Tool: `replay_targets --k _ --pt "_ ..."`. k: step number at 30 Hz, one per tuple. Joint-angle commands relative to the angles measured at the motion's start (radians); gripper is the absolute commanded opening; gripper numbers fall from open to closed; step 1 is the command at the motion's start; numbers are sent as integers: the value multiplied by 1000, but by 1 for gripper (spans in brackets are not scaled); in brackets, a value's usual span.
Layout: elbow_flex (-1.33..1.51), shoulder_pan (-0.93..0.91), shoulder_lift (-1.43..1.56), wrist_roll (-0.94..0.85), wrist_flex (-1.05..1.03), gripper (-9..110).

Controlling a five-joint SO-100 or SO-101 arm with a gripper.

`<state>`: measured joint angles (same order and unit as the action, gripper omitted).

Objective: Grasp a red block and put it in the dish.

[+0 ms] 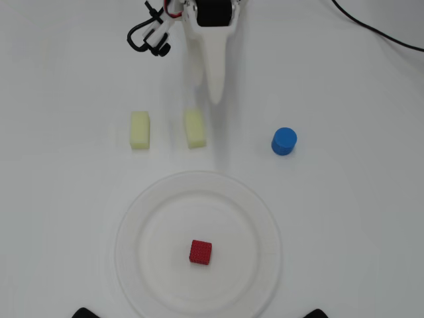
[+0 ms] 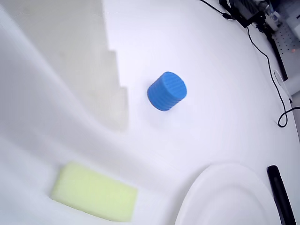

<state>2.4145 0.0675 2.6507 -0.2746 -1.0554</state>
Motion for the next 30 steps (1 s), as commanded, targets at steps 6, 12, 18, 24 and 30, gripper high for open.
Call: replay_targets --k 6,12,18,24,30 --pt "394 -18 440 -29 -20 32" --pt "511 -32 609 -14 -89 32" --pt "624 -29 798 8 -184 31" --pt "647 -37 798 114 -215 31" --pt "715 -31 798 190 -239 28"
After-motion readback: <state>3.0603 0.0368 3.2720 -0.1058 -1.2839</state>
